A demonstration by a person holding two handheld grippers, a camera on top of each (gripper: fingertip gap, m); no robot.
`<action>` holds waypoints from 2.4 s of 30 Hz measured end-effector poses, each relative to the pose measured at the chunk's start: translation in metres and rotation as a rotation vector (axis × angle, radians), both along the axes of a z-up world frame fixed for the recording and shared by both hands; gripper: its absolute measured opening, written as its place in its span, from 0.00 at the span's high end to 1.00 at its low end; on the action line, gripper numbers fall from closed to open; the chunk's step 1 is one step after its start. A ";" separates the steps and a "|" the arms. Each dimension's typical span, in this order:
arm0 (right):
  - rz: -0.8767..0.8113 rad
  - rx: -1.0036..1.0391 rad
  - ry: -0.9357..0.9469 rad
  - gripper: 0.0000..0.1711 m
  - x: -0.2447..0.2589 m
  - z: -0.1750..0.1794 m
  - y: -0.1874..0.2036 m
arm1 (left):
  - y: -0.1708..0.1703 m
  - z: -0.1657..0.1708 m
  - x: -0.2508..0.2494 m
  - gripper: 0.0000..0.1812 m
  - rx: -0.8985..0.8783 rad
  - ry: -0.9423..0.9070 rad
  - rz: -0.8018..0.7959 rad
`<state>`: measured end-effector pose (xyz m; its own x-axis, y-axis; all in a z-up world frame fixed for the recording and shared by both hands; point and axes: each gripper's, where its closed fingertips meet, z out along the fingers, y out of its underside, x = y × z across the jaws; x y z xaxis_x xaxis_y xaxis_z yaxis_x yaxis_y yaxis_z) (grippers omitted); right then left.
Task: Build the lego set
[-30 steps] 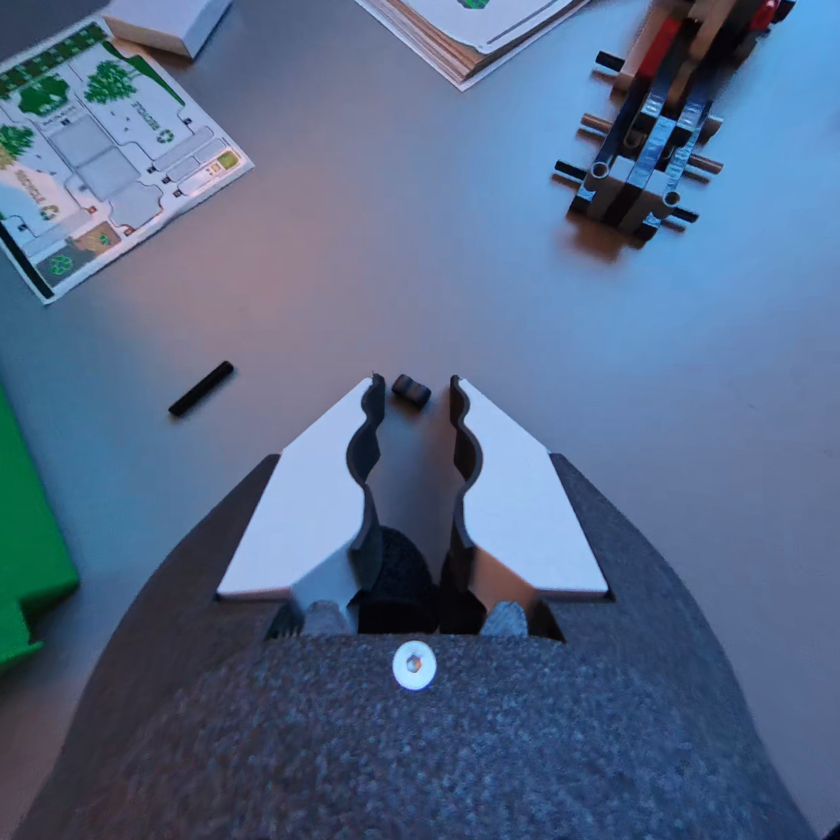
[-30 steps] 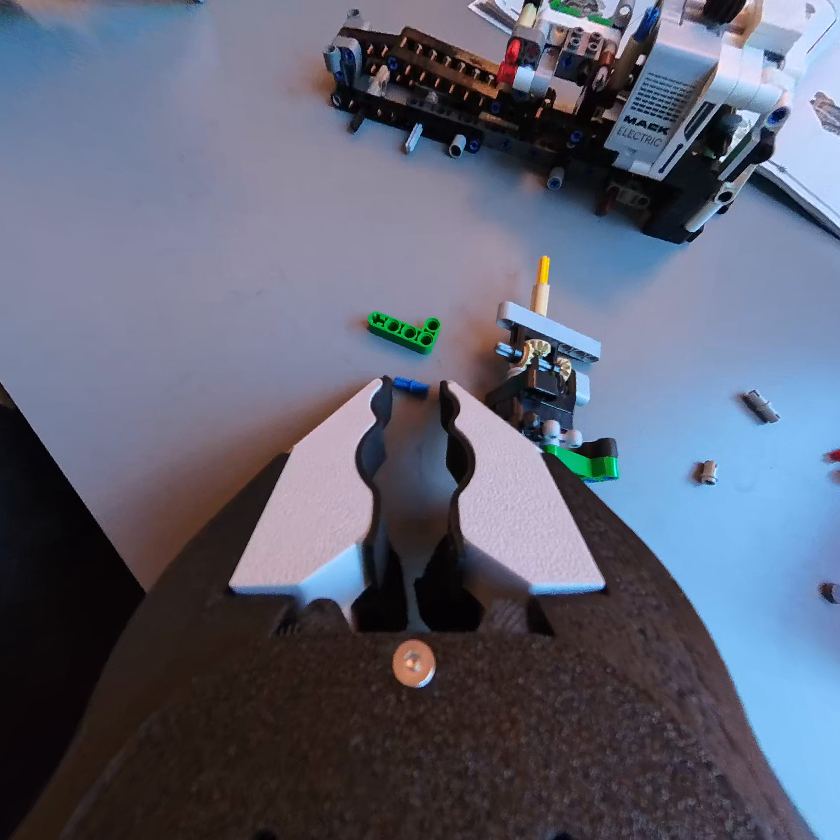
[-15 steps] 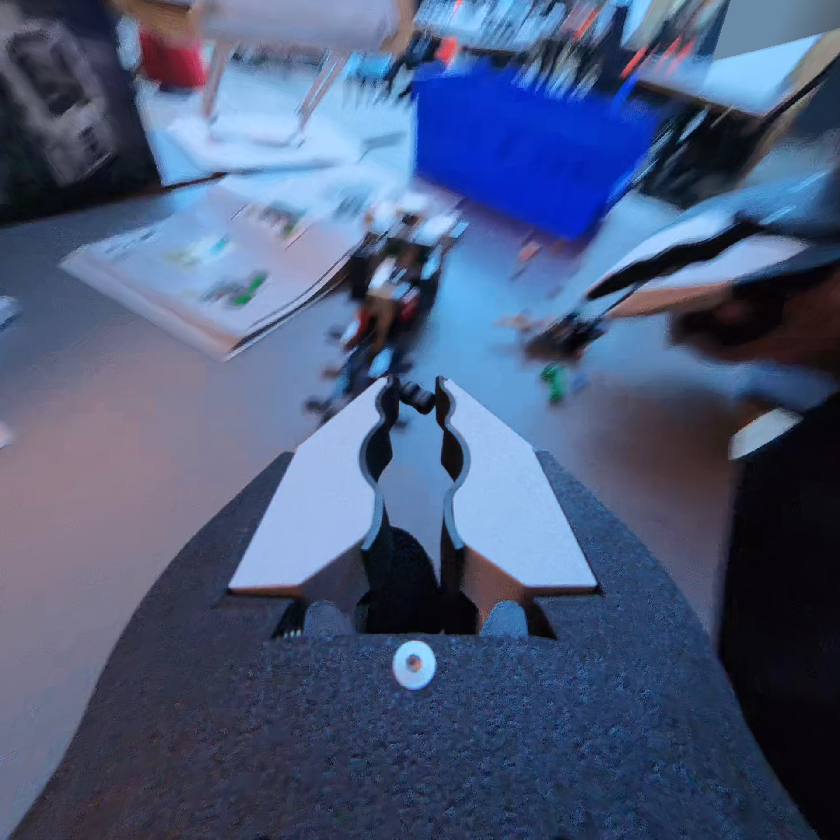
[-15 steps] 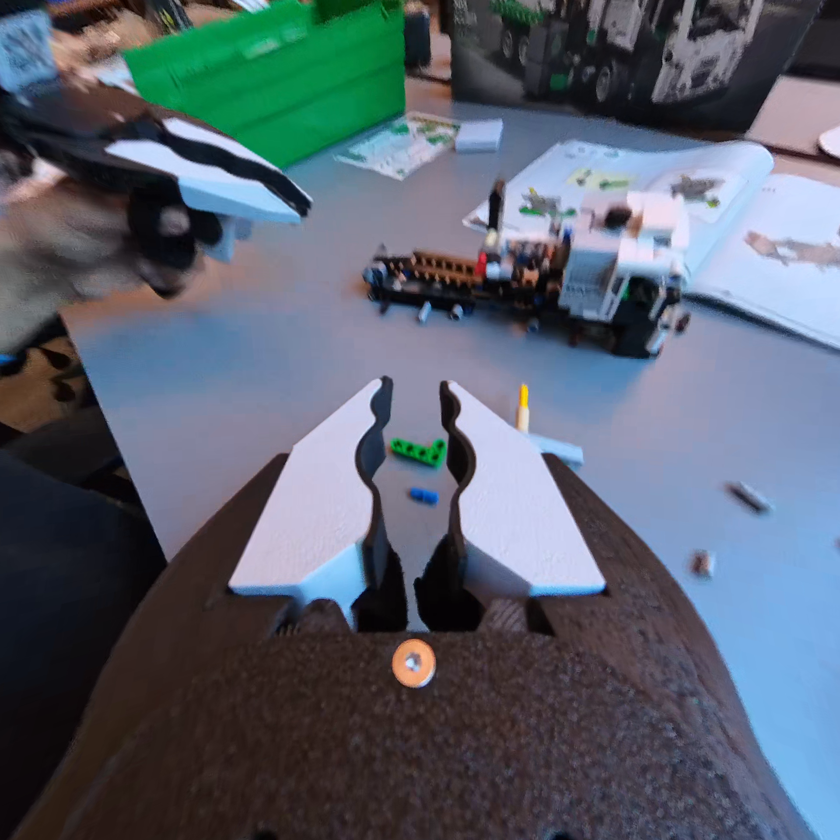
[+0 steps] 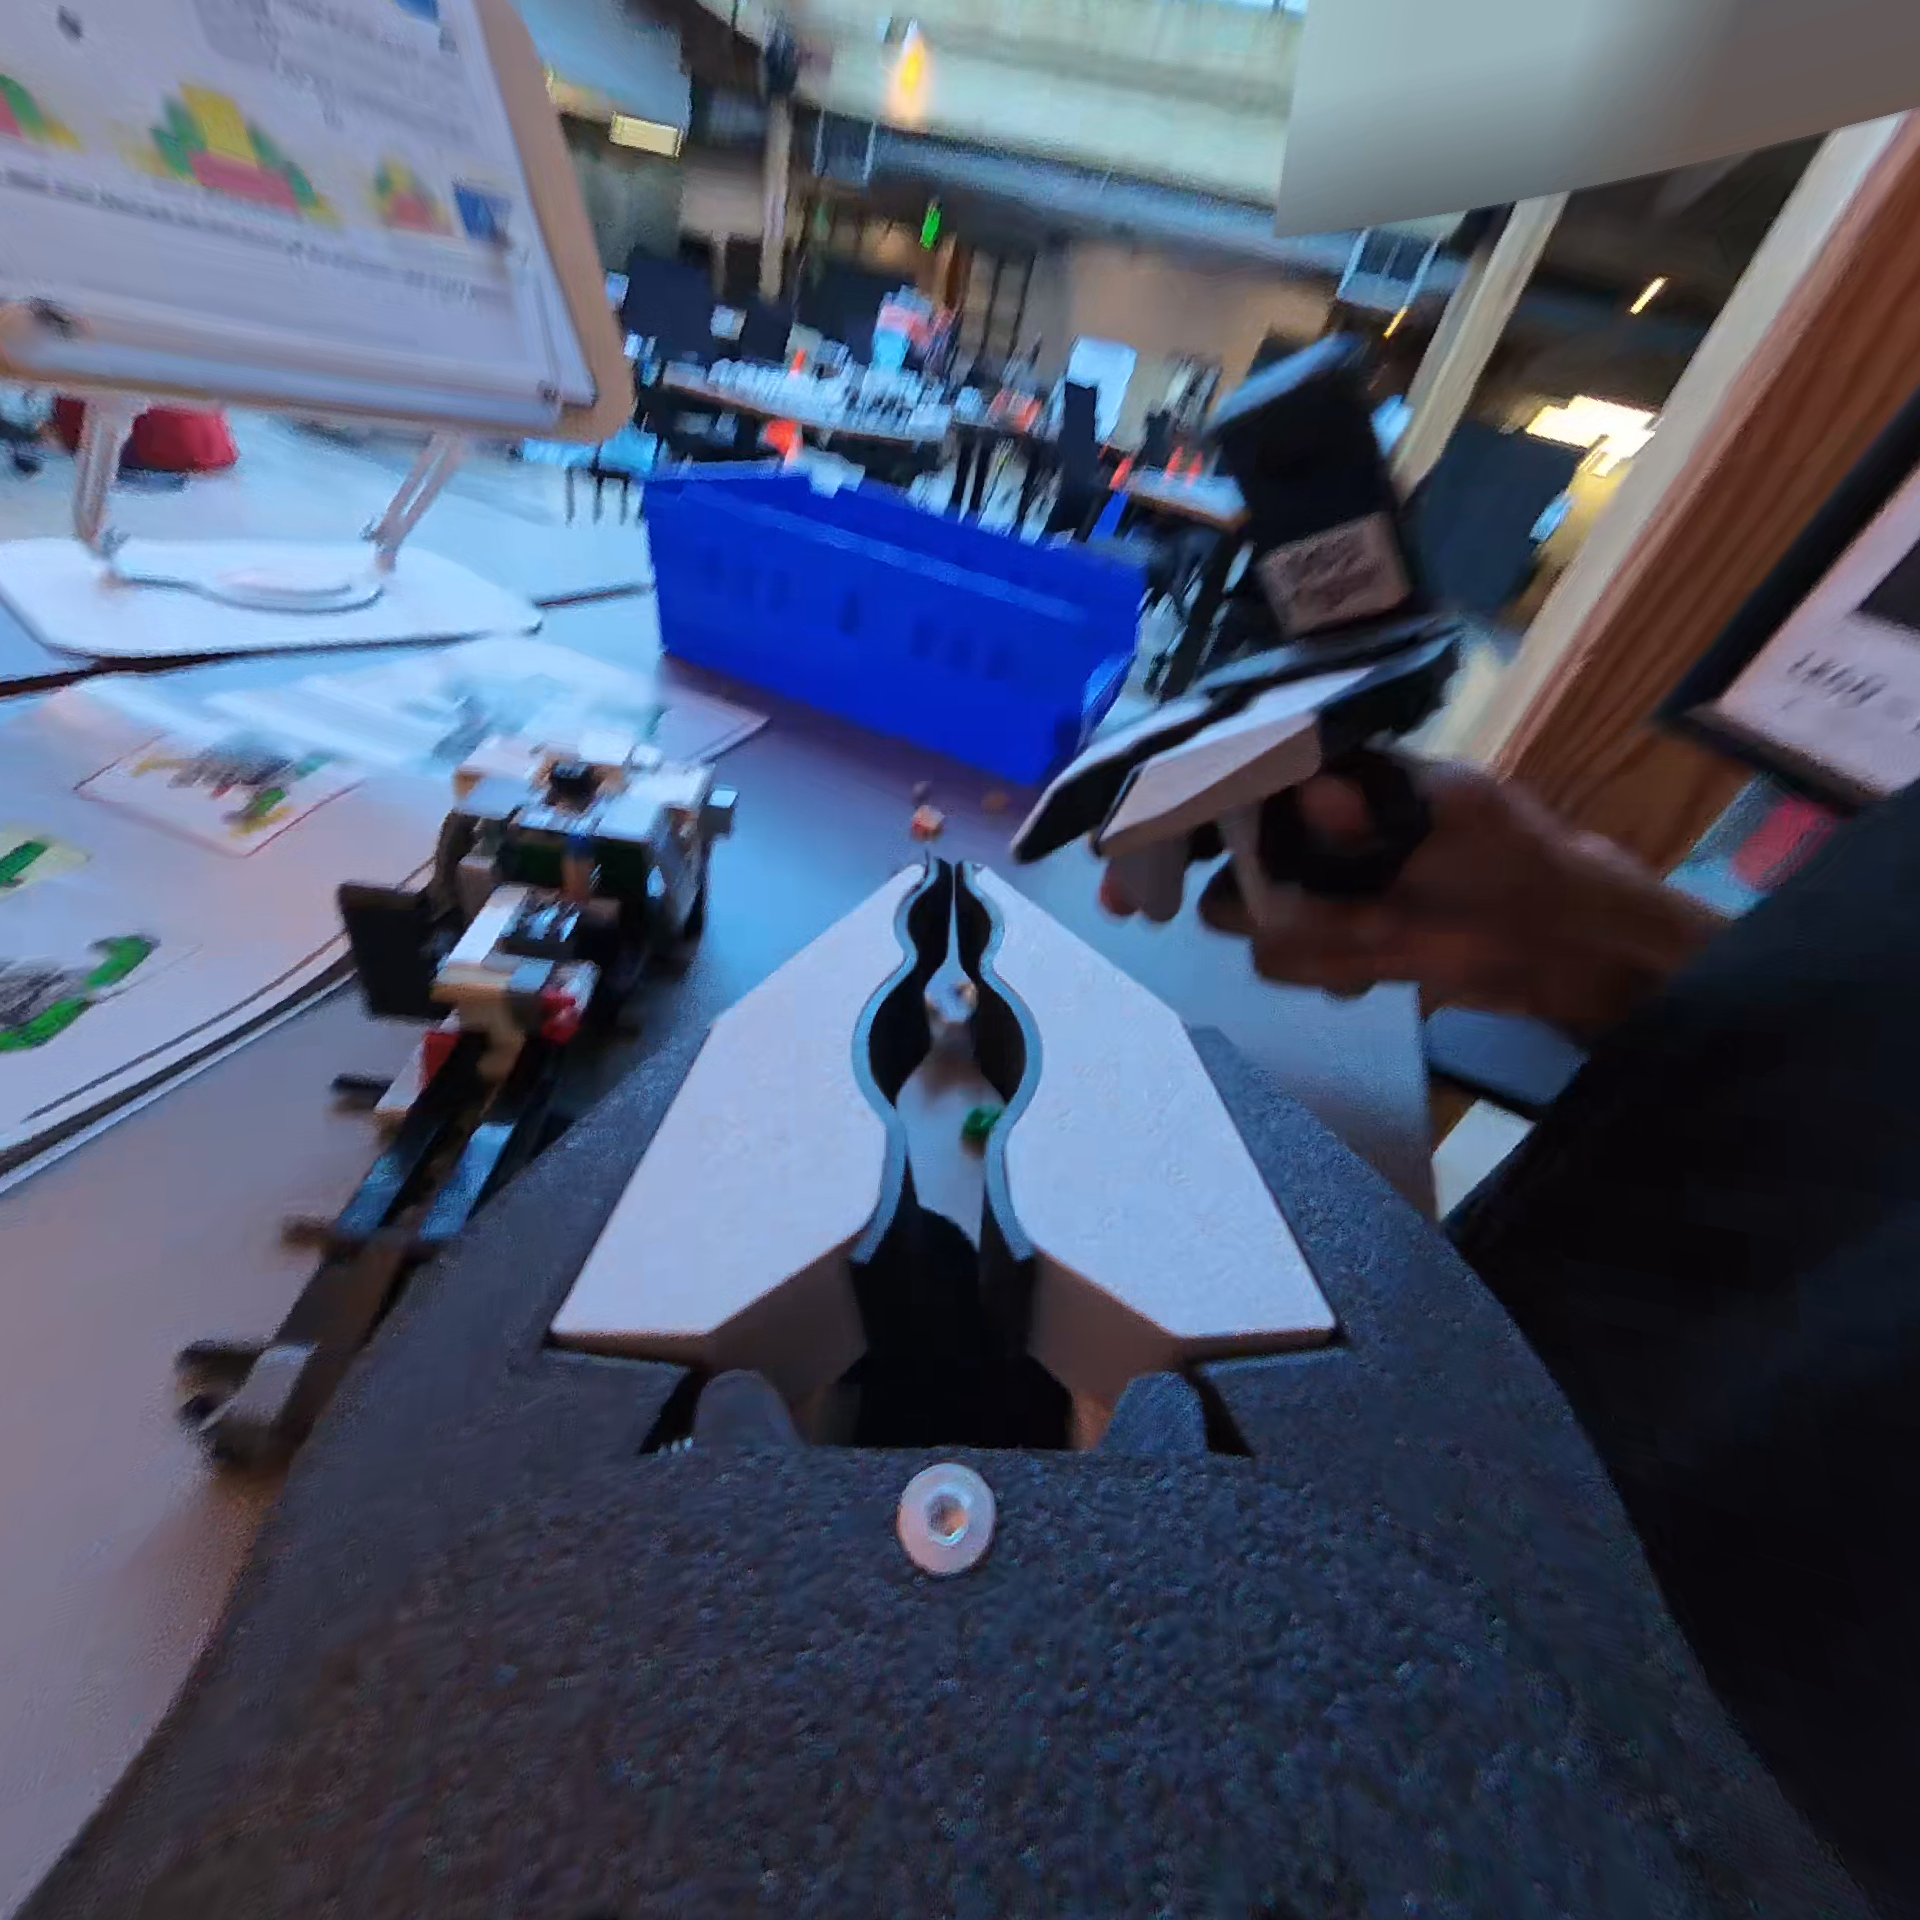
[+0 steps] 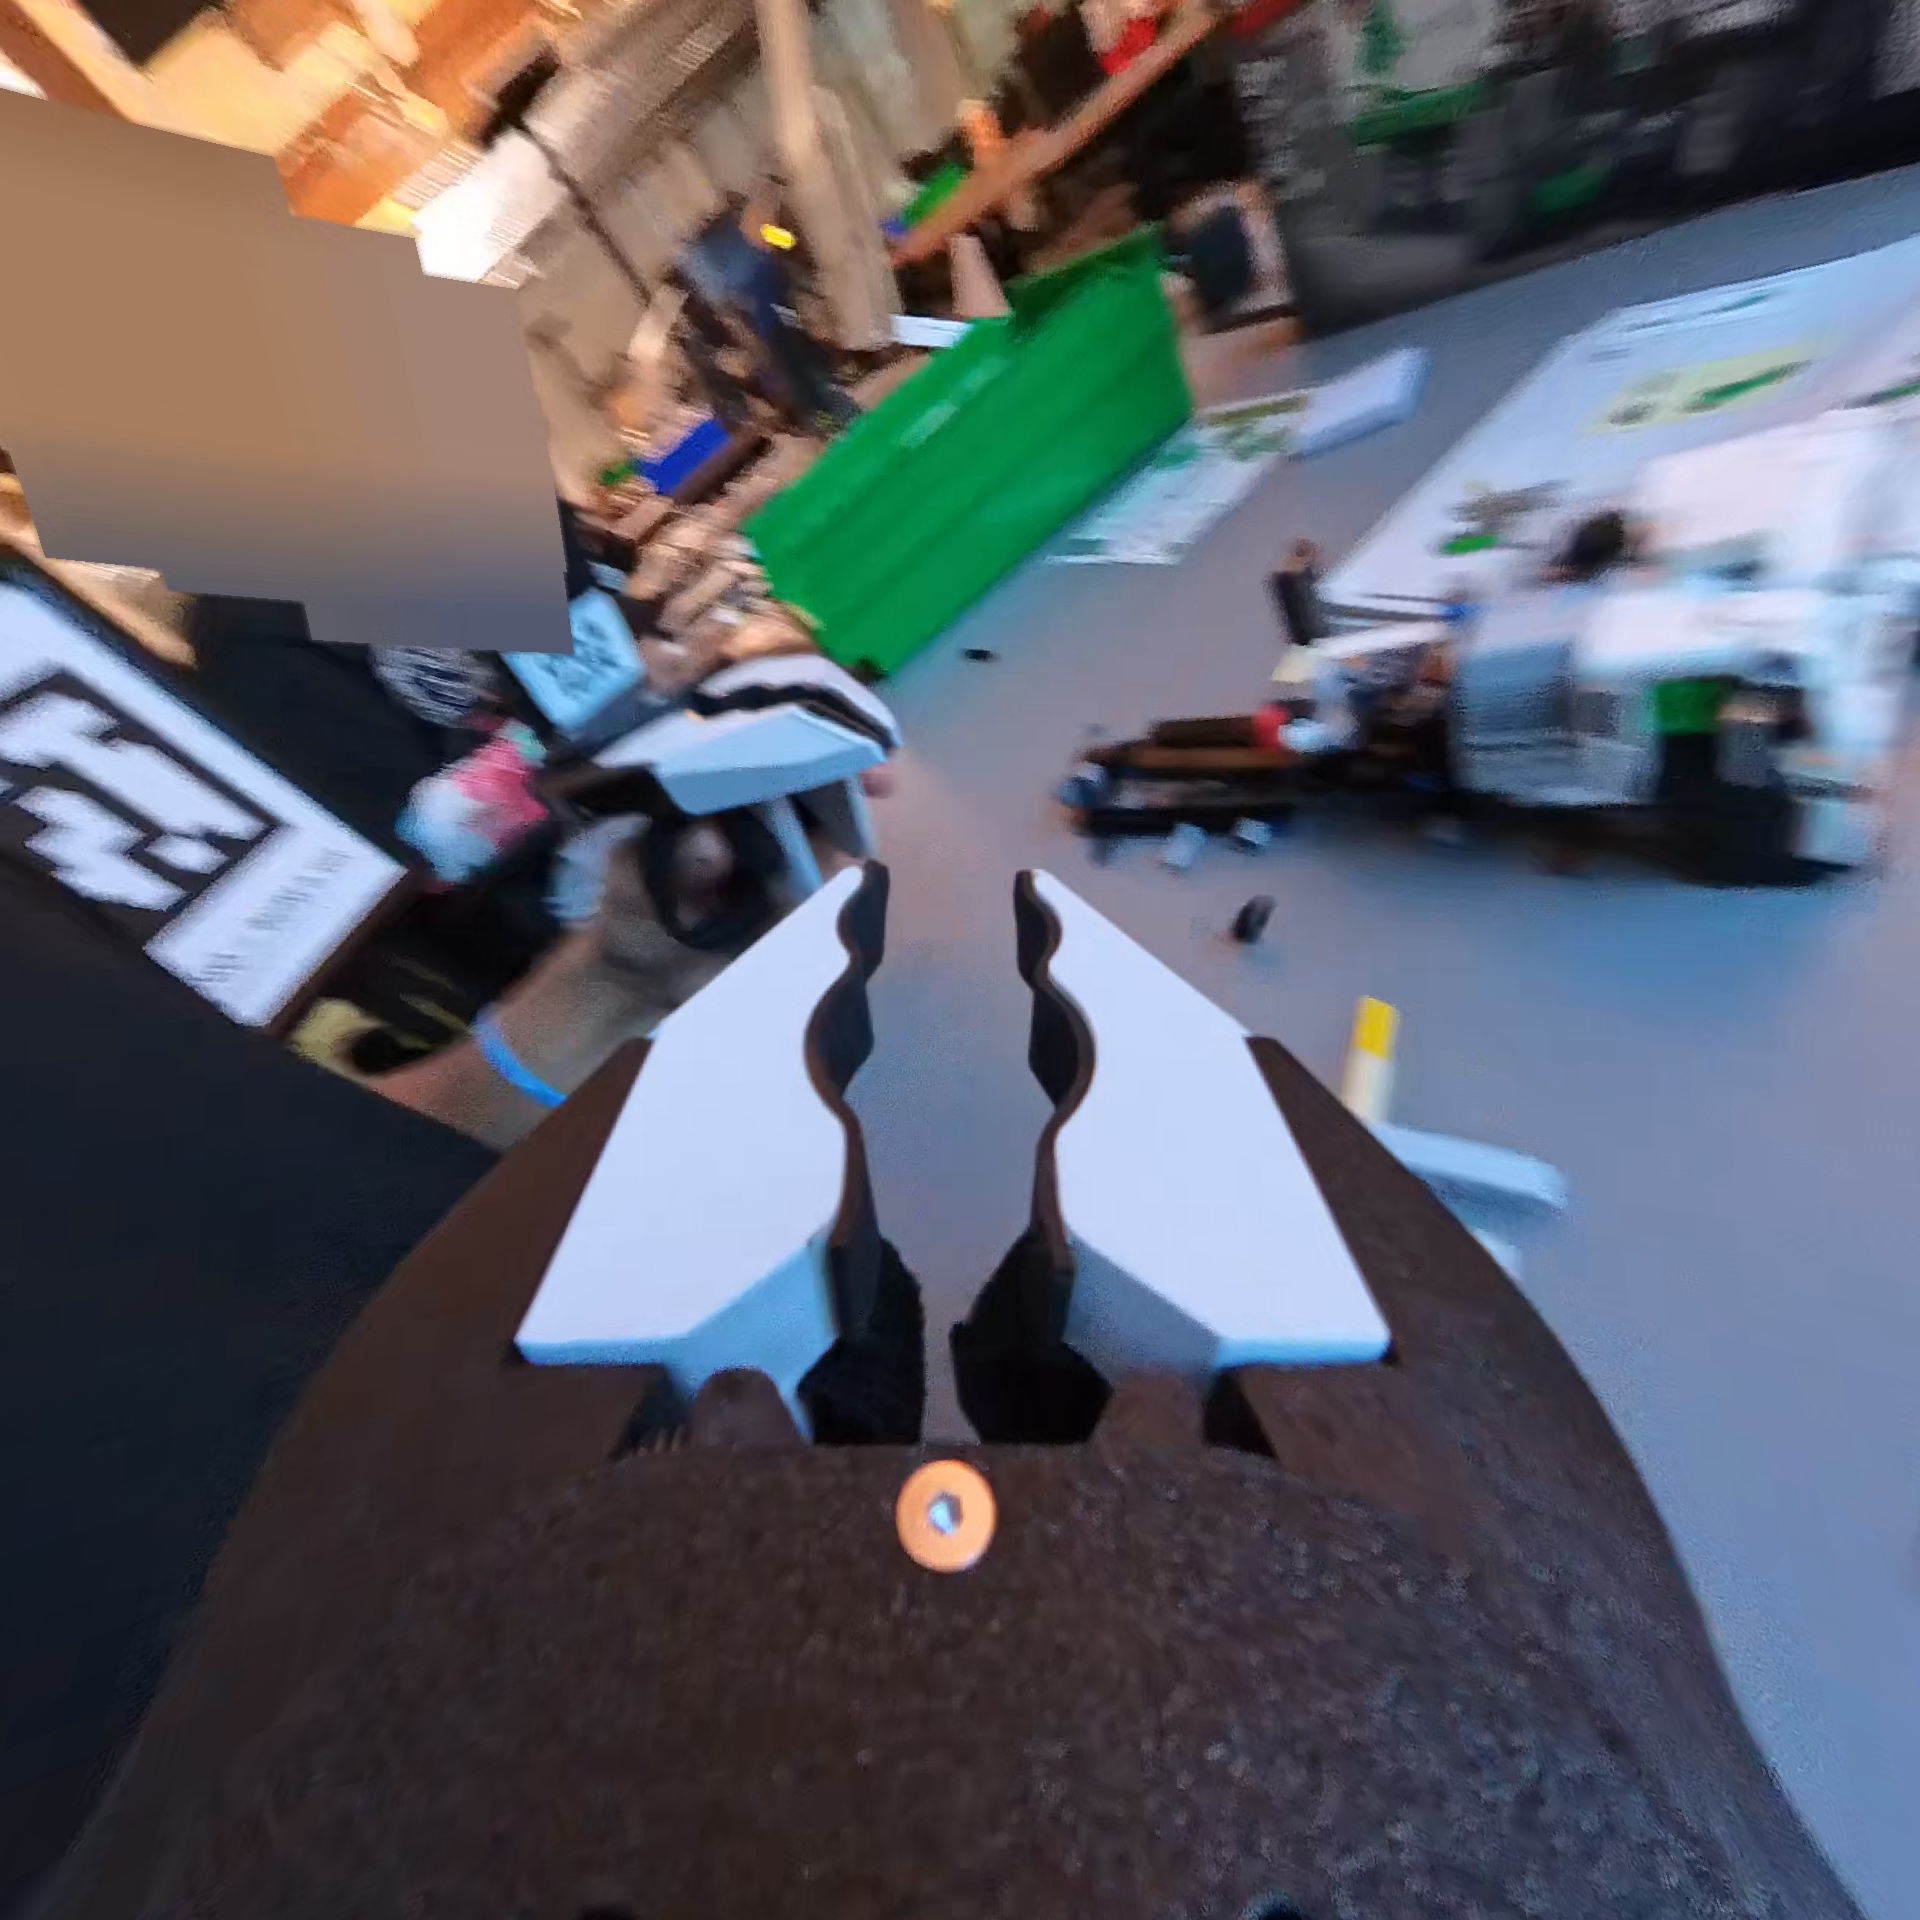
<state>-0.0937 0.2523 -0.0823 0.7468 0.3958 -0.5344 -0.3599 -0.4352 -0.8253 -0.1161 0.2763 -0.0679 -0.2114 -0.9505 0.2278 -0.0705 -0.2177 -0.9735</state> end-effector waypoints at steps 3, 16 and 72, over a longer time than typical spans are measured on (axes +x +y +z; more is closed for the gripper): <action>-0.071 -0.041 -0.148 0.87 0.028 -0.020 -0.018 | 0.011 -0.030 -0.004 0.98 0.093 0.181 0.057; -0.170 -0.073 -0.259 0.88 0.043 -0.043 -0.041 | 0.035 -0.103 0.044 0.85 0.243 0.592 0.277; 0.524 0.043 0.177 0.97 -0.003 -0.013 -0.059 | -0.089 -0.038 0.028 0.82 0.862 0.124 -0.253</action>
<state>-0.0968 0.1929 -0.0952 0.3445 0.7143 -0.6092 -0.2392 -0.5607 -0.7927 -0.0885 0.1872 -0.1054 -0.4582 -0.7305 -0.5064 -0.1327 0.6196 -0.7736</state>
